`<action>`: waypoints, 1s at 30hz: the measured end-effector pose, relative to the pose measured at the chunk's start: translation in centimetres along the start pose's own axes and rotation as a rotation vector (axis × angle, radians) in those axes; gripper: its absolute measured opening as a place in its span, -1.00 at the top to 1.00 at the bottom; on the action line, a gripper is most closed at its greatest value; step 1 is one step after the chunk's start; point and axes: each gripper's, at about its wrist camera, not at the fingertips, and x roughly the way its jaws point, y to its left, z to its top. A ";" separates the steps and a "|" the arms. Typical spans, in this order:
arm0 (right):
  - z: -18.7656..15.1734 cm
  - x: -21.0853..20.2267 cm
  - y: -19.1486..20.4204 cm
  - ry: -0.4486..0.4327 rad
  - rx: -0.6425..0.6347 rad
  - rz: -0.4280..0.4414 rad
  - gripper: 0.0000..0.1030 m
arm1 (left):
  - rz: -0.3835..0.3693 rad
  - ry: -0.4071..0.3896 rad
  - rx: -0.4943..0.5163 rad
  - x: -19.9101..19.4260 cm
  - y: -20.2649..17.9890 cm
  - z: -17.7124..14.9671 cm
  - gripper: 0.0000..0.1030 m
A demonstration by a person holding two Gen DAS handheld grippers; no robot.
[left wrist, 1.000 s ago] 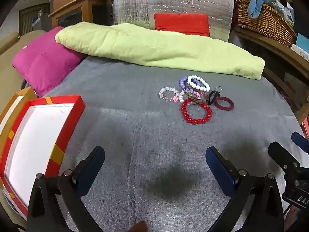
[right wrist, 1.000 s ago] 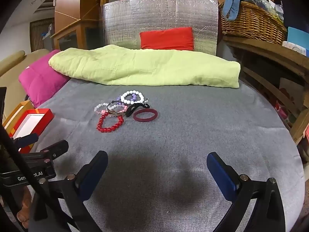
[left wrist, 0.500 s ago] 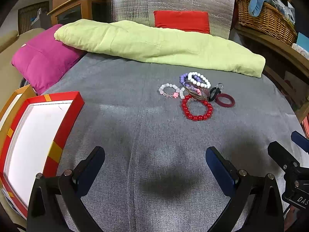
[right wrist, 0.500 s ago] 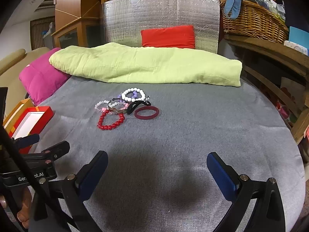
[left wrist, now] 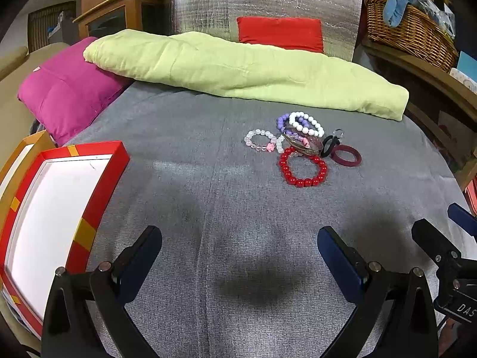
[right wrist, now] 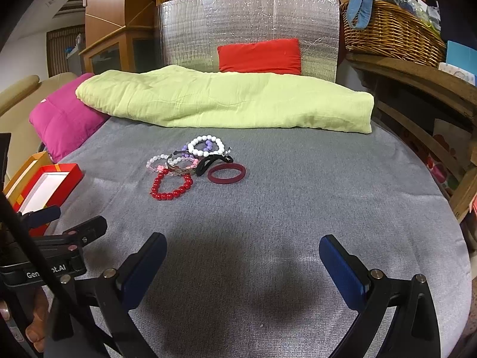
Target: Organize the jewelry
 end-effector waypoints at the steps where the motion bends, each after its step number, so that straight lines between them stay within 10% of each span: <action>1: 0.0 0.0 0.0 -0.001 0.000 0.000 -1.00 | 0.000 -0.001 0.001 0.0 0.0 0.0 -1.00; 30: 0.0 0.0 0.0 0.001 0.000 0.000 -1.00 | 0.002 -0.006 0.006 -0.1 -0.2 0.0 -1.00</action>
